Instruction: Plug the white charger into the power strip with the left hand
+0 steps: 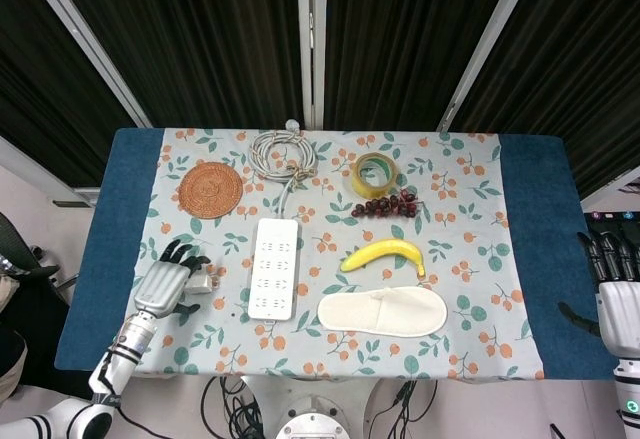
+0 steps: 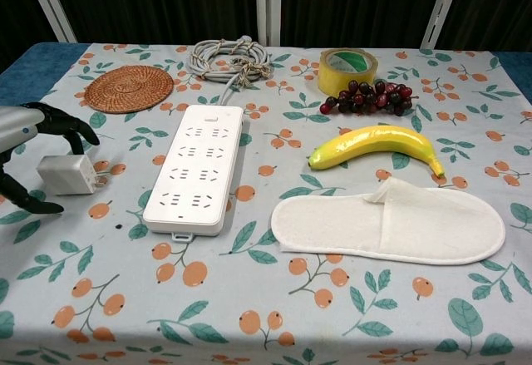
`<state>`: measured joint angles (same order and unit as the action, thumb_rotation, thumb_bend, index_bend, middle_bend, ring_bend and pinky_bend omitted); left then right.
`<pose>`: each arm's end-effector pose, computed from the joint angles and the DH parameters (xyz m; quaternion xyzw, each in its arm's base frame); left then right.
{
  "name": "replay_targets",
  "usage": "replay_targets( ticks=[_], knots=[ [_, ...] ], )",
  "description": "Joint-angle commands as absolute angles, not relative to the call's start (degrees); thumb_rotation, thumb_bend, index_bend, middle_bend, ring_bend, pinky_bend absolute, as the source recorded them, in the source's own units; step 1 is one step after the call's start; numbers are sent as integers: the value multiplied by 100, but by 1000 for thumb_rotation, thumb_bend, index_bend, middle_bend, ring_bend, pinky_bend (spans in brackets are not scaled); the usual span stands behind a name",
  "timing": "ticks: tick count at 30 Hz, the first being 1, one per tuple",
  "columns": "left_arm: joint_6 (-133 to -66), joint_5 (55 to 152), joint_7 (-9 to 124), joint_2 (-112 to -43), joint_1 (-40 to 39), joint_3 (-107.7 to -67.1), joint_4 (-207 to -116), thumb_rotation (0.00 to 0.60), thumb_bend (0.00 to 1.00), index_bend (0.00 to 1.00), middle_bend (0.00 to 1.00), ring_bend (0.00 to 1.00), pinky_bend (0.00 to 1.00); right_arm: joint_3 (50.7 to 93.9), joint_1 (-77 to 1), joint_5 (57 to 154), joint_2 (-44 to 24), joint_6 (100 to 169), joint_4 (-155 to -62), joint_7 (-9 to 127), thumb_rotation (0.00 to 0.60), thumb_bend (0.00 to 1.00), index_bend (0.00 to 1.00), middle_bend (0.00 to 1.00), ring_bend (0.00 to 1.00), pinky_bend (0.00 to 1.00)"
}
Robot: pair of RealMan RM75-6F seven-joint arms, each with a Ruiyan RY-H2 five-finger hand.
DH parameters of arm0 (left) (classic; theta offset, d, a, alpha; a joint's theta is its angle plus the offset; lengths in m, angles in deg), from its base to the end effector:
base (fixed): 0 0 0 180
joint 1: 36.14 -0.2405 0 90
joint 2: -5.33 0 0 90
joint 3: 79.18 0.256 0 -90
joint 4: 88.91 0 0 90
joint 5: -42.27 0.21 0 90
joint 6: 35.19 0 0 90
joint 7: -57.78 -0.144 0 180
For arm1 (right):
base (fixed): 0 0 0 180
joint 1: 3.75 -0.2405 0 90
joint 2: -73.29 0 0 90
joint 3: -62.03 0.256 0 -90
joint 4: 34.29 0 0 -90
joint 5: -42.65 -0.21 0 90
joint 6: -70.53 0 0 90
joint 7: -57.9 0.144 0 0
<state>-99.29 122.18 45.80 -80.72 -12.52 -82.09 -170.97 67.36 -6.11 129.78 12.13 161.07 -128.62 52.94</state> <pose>-0.2490 0.2627 0.0026 -0.7206 -0.3943 -0.3463 0.4531 -0.3035 -0.1752 0.1896 0.5830 -0.3238 0.3904 0.6348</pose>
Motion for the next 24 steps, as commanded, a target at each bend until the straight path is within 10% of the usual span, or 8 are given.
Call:
replay_targets(
  ticks=[1,12,24],
  knots=[
    [-10017,12200,4641,-8068,-1277,-8254,-17120,600,0,283,385,200,40,6737,-608,12980,1211,16111,-12858,5299,600,12,0,58,0,0],
    [-10168,12377,5871,-8366,-1349,-8228,-16486,600,23,371,454,277,144,6748,-617,12985,1205,16096,-12839,5325,600,13,0,58,0,0],
    [-10067,12557,5667,-8160,-1186,-8182,-16357,600,317,549,608,408,223,6747,-579,12993,1216,16149,-12853,5318,600,13,0,58,0,0]
  ],
)
